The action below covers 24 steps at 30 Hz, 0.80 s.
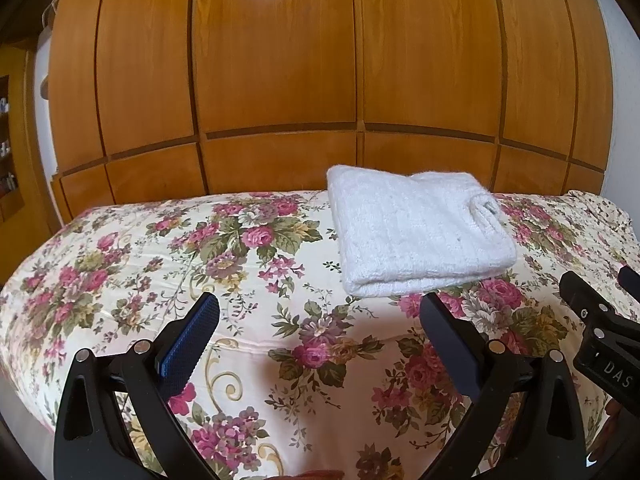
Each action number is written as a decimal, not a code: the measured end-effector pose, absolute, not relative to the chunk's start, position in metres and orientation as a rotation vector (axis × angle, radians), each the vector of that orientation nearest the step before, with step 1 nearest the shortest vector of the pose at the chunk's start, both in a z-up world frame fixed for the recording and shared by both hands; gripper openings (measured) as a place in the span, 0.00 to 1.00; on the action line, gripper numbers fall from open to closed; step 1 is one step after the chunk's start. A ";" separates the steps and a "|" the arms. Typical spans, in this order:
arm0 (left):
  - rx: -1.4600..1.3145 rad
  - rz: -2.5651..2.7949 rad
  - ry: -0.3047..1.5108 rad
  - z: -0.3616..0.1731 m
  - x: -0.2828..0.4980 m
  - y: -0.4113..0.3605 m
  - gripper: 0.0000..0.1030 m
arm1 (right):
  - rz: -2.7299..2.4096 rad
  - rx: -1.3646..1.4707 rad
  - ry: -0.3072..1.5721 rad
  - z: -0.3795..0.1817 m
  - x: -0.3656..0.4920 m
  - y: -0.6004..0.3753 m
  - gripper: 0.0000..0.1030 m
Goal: Fold small clothes
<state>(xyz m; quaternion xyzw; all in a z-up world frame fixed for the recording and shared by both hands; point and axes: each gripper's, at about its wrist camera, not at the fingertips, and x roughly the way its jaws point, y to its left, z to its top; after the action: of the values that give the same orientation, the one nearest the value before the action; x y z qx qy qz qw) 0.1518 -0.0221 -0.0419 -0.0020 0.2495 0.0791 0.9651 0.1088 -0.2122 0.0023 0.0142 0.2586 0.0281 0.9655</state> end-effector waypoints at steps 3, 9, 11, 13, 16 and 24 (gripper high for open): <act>0.013 0.158 0.509 -0.042 0.153 -0.024 0.96 | 0.058 0.029 0.525 0.002 0.108 -0.212 0.98; 0.026 0.150 0.509 -0.043 0.153 -0.026 0.96 | 0.058 0.030 0.526 0.001 0.108 -0.212 0.98; 0.026 0.137 0.514 -0.042 0.154 -0.026 0.96 | 0.058 0.030 0.529 0.000 0.109 -0.212 0.98; 0.023 0.133 0.516 -0.042 0.154 -0.026 0.96 | 0.056 0.033 0.532 -0.001 0.109 -0.213 0.98; 0.018 0.128 0.519 -0.043 0.155 -0.026 0.96 | 0.053 0.037 0.536 -0.002 0.110 -0.212 0.98; -0.004 0.131 0.545 -0.046 0.156 -0.024 0.96 | 0.050 0.035 0.549 -0.007 0.111 -0.211 0.98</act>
<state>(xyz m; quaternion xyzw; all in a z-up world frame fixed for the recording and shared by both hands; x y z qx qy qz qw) 0.1565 -0.0239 -0.0460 -0.0019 0.2690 0.0646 0.9610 0.1108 -0.2109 -0.0066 0.0175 0.2709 0.0247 0.9621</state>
